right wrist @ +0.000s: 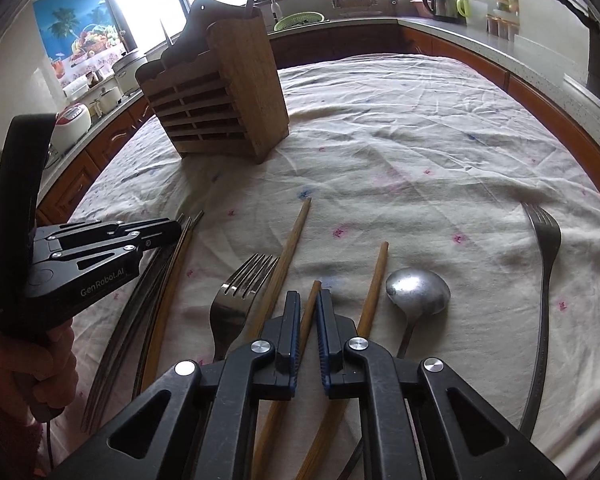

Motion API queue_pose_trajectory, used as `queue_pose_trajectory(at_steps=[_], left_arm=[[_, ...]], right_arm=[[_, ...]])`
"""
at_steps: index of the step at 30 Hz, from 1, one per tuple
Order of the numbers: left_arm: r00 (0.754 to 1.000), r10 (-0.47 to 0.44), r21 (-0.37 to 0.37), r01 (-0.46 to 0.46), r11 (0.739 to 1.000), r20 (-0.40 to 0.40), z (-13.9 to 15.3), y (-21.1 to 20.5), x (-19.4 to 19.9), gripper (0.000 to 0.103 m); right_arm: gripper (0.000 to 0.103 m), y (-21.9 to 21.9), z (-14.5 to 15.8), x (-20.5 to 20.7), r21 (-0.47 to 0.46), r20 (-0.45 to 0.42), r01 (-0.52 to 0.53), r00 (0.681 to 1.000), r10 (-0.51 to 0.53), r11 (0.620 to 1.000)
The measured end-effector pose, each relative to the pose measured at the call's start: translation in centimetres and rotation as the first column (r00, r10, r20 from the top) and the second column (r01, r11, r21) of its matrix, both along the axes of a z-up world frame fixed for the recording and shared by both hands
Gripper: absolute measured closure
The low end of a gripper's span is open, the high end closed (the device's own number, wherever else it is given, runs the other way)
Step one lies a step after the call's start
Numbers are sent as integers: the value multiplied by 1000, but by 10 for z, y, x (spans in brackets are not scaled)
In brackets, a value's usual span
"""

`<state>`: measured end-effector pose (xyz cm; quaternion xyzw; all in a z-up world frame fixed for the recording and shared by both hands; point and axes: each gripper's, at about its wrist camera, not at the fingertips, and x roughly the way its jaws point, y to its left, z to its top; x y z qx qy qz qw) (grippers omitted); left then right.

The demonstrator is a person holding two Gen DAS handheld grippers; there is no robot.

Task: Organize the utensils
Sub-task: 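Grasp another metal chopstick with the left tool while the right tool grasps a wooden chopstick, then carry both chopsticks up and insert them into the wooden holder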

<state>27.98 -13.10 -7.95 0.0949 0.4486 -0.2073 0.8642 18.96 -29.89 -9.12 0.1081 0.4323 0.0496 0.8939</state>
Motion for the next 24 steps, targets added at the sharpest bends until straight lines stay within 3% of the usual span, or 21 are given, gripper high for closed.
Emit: queue_pose_trajectory(at_steps=[3,10,24], left_arm=[[1000,24,-56,-25,998,-18,6,16,-5,99],[998,69,-188,-69,980,-10,35,57,-27,99],[985,136,-317,-95,944,107,103,107,-72,99]], right_arm=[[97,-6,3,-3,77,2,9,1000,-9,997],[98,-6,30,-15,139,66,-12,998,3,990],[98,10,101,-30,139,242,-68,970,33,988]])
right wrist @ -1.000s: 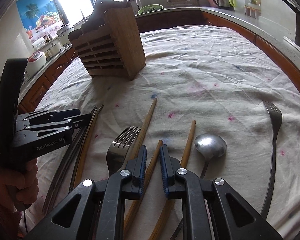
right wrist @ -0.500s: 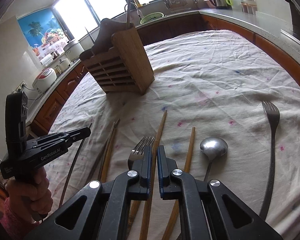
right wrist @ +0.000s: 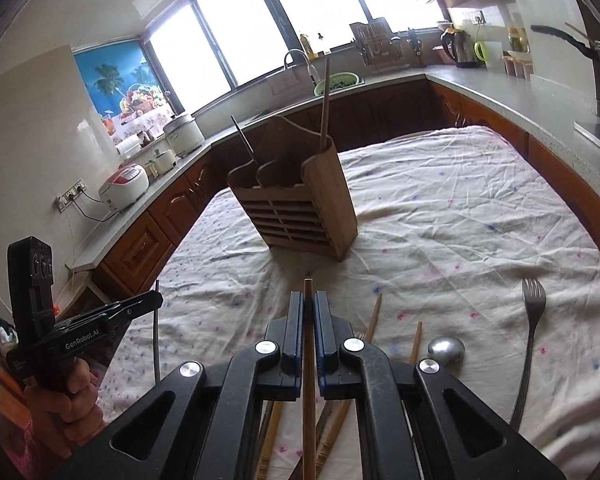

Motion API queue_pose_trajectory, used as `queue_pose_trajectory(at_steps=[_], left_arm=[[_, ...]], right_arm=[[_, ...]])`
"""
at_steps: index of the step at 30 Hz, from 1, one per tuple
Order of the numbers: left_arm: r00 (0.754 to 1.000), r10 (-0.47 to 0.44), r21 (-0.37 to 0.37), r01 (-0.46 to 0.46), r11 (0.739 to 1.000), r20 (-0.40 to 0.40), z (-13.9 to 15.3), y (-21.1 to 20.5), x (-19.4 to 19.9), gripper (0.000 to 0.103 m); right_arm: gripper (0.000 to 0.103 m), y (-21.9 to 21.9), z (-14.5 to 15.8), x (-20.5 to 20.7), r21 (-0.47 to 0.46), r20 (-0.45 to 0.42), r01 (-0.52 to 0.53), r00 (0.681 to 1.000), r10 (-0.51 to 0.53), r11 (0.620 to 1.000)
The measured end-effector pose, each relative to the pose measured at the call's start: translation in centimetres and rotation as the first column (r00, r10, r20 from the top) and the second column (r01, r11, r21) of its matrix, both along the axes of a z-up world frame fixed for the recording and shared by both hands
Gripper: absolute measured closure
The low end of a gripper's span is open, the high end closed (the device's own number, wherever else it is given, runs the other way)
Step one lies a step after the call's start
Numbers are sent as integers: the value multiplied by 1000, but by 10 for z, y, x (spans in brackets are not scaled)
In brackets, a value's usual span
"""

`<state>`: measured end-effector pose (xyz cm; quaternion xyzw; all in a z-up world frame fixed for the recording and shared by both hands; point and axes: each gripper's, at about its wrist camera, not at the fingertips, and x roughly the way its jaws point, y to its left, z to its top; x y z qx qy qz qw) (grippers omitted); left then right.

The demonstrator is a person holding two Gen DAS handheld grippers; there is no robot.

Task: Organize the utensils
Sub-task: 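Carry both chopsticks up and insert them into the wooden holder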

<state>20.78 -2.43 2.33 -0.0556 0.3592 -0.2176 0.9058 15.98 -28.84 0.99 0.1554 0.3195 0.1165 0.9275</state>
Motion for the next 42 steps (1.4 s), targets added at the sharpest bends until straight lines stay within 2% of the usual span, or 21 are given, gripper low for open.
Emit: queue_pose_trajectory(at_steps=[8,19,42], left_arm=[[998,18,-40,-16,999,61,26,16,-21,99],[990,54,-65,-46,997,129,49,28,-34,99],[968,127,-126,-101,987,216,87,34,-1,99]], right_arm=[[98,4,38,-14,-5,111,-6,994,7,1000],[98,6,62,-22,-14,192,10,981,-7,1000],[98,-2,88,7,23,299,73,951,-76,997]])
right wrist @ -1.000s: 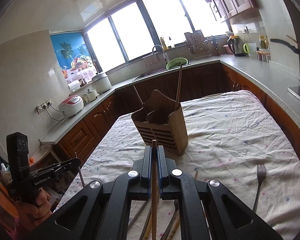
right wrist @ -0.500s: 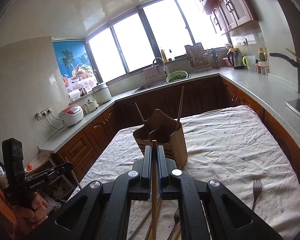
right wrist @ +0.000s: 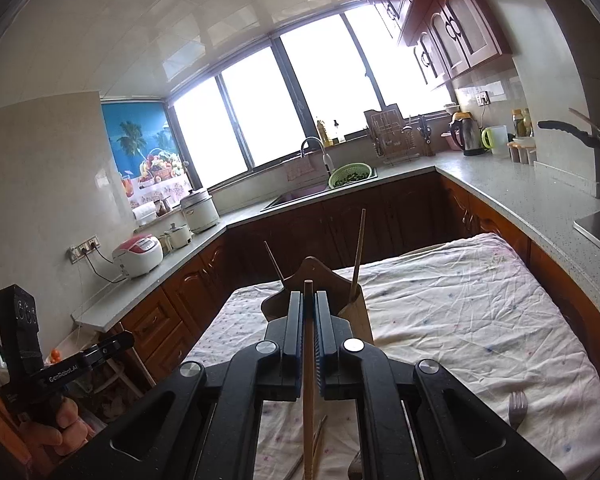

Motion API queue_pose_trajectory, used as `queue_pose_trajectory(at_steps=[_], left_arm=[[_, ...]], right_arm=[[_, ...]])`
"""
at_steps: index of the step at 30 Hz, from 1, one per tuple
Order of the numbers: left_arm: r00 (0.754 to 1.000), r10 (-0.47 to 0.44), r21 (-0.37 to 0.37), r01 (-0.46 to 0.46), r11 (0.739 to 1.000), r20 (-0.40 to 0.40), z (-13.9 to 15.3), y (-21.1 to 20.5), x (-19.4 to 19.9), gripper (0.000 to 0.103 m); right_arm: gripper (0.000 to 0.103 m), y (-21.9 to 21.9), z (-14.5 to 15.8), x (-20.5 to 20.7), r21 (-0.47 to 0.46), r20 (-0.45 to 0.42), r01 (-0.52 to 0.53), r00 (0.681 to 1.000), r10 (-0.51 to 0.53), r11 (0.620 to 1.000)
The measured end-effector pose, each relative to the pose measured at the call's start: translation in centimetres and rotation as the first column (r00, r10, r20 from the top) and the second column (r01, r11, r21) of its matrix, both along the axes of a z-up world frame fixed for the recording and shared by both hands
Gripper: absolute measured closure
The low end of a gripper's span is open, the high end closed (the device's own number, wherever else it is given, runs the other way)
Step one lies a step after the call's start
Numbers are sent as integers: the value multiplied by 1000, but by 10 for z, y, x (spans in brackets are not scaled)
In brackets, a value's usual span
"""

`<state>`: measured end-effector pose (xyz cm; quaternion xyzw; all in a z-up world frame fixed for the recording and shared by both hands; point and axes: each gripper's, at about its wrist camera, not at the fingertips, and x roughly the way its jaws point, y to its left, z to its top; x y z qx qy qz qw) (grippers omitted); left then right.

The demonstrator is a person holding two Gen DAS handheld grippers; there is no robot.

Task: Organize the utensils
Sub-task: 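Carry both chopsticks up and insert them into the wooden holder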

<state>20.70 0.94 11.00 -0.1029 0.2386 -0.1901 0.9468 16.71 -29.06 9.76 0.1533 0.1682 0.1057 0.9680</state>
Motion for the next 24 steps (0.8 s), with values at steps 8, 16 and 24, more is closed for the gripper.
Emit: queue_pose_trajectory(at_steps=[8,16,24], left_arm=[[997,18,-19,-16,1000,70,30,-3,33,99],[989,50,-53,-43,998,141,61,-5,72,99],[978,88,-90,-72,993,187,78,-17,121,99]], right_arm=[[98,-2,27,27,14,89,31,996,-32,999],[98,-4,52,56,21,181,76,980,-78,997],[98,-11,66,95,33,237,109,965,-114,993]])
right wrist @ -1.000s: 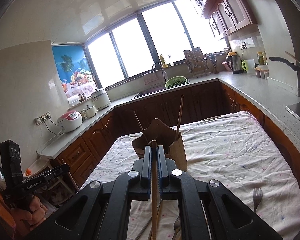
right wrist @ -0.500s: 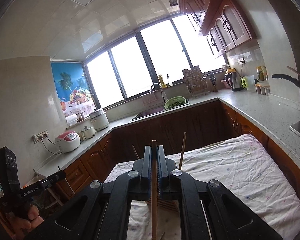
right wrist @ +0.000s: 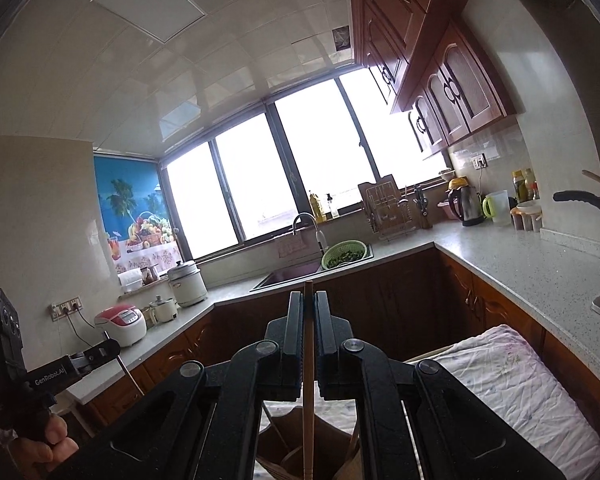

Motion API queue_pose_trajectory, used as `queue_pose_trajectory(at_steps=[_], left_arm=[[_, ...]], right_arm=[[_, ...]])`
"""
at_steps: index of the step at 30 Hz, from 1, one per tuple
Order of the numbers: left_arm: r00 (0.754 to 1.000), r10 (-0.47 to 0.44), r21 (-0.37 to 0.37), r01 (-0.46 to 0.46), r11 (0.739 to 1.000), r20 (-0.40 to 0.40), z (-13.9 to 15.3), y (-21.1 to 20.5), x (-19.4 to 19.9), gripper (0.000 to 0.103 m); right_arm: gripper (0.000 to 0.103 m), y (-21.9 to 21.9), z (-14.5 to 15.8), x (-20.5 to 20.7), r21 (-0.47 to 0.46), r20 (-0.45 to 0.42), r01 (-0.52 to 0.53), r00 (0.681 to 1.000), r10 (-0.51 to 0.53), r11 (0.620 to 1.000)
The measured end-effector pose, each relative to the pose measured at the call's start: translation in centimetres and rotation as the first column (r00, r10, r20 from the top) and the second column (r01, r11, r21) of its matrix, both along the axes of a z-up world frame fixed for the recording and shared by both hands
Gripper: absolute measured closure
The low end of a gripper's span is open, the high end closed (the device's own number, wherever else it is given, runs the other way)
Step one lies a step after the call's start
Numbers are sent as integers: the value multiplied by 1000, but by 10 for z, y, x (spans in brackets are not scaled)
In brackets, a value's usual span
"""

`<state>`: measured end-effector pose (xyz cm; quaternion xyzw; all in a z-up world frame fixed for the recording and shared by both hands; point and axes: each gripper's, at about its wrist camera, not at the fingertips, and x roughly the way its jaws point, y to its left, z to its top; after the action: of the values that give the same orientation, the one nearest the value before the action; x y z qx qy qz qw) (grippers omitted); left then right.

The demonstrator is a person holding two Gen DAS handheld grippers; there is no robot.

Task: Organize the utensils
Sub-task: 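Carry both chopsticks up and insert them into the wooden holder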

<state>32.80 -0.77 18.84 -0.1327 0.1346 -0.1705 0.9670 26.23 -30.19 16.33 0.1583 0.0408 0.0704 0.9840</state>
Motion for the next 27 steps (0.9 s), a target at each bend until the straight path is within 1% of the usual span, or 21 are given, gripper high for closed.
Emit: queue_pose_trajectory(at_steps=[3,5,9,11,15,18,21,27], left_arm=[[1000,25,1,-25,1000,11,-2,-8,20,99],[999,43,-11,-43,999,10,-10,-13,33,99],[998,65,-9,-65,998,-27,-37,-25,57,100],[996,78,-2,-78,997,-46,-53,-29,65,99],[992,89,4,-89,996,-85,-83,-33,74,99],[991,84,22,-83,996,-102,-99,-37,78,99],[990,77,40,-73,997,-121,-109,-42,81,99],[985,68,74,-57,996,-159,-121,-50,87,99]], right_arm=[[98,-1,-1,18,-13,3,10,1000,-10,1000],[98,-2,-6,28,-21,0,16,1000,-16,1000],[98,-4,-26,40,-13,13,15,1000,-15,1000],[98,-2,-40,44,-16,3,29,1000,-28,999],[98,-3,-69,52,-5,-45,36,998,-36,999],[98,-5,-84,55,9,-65,39,997,-38,999],[98,-5,-93,55,19,-85,38,996,-36,999],[98,-2,-106,62,15,-145,23,989,-21,1000]])
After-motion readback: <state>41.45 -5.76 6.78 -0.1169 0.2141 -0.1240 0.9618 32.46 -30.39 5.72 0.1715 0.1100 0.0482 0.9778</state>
